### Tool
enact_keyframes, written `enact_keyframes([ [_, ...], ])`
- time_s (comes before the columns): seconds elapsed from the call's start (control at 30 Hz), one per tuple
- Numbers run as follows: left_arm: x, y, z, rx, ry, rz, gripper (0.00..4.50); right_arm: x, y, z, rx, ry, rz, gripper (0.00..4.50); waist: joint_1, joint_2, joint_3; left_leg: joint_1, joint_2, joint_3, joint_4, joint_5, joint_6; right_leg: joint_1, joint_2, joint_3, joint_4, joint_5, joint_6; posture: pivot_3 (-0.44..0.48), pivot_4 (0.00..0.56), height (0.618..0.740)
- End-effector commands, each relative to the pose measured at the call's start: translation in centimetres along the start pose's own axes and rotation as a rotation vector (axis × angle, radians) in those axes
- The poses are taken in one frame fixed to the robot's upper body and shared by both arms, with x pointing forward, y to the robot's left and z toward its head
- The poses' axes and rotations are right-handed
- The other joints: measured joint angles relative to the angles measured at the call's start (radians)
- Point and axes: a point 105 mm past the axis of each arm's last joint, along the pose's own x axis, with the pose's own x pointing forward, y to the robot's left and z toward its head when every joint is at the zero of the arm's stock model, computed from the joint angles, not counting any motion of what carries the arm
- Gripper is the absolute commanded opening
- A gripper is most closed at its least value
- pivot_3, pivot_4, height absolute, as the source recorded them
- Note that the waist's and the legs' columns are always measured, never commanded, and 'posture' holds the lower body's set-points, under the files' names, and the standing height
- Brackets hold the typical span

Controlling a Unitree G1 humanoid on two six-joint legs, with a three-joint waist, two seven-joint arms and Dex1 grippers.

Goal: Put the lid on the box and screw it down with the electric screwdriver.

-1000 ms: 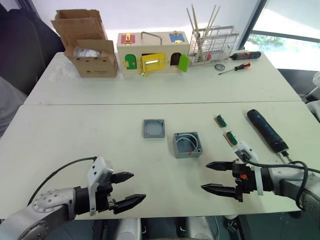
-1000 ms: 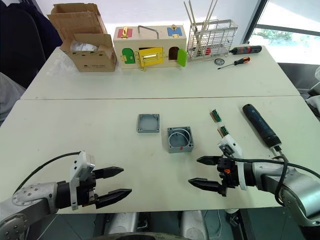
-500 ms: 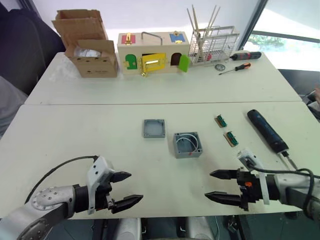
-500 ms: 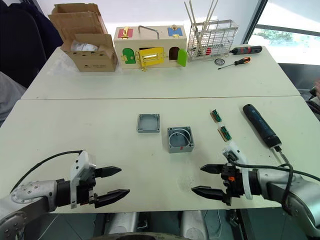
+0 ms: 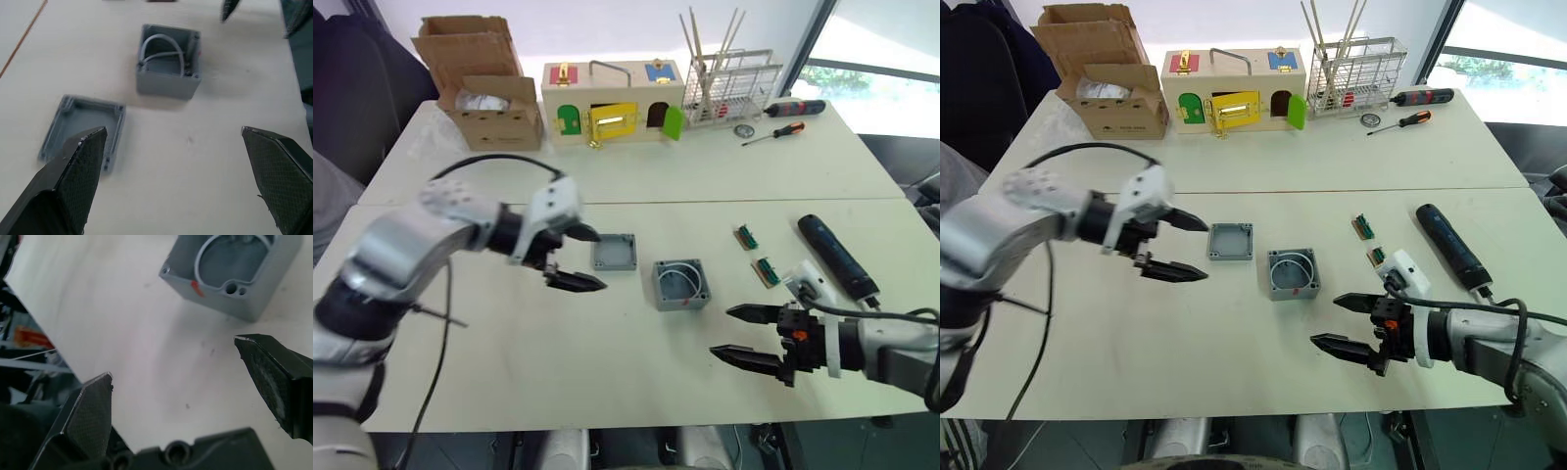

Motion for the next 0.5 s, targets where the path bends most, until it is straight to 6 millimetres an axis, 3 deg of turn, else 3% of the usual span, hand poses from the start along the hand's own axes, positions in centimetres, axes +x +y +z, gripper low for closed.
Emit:
enact_keyframes([
  [0.03, 2.4, 0.9, 0.9, 0.138, 0.053, -0.084, 4.5, 0.0, -0.3, 0.1, -0.024, -0.027, -0.069, 4.46, 0.0, 0.0, 0.0, 0.0, 0.0, 0.0, 0.001, 0.0, 0.0, 0.0, 0.0, 0.0, 0.001, 0.0, 0.0, 0.0, 0.15, 0.728],
  [0.07, 2.8, 1.0, 1.1, 0.157, 0.059, -0.099, 4.5, 0.0, -0.4, 0.0, -0.023, -0.027, -0.079, 4.46, 0.0, 0.0, 0.0, 0.0, 0.0, -0.001, 0.001, 0.0, 0.0, 0.0, 0.0, 0.0, 0.001, 0.0, 0.0, 0.0, 0.15, 0.728],
  [0.17, 7.3, 1.4, 2.0, 0.245, 0.09, -0.183, 4.5, -0.2, -0.6, -0.2, -0.01, -0.051, -0.126, 4.46, 0.007, -0.001, 0.0, 0.0, 0.0, -0.002, 0.001, 0.0, 0.002, 0.001, 0.0, 0.0, 0.001, -0.001, -0.001, 0.0, 0.15, 0.728],
  [0.33, 11.0, 0.8, 3.2, 0.309, 0.108, -0.266, 4.5, -0.5, -0.6, -0.6, 0.001, -0.057, -0.157, 4.46, 0.009, -0.001, 0.0, 0.0, 0.0, -0.002, 0.002, -0.003, 0.006, 0.0, 0.0, 0.0, 0.001, 0.0, -0.001, 0.0, 0.15, 0.728],
  [0.5, 12.8, 0.6, 2.4, 0.344, 0.175, -0.286, 4.5, -0.6, -0.4, -0.7, 0.005, -0.067, -0.174, 4.46, 0.013, -0.001, 0.0, 0.0, 0.001, -0.003, 0.002, -0.003, 0.006, -0.001, 0.001, 0.0, 0.002, -0.001, -0.002, 0.0, 0.15, 0.728],
])
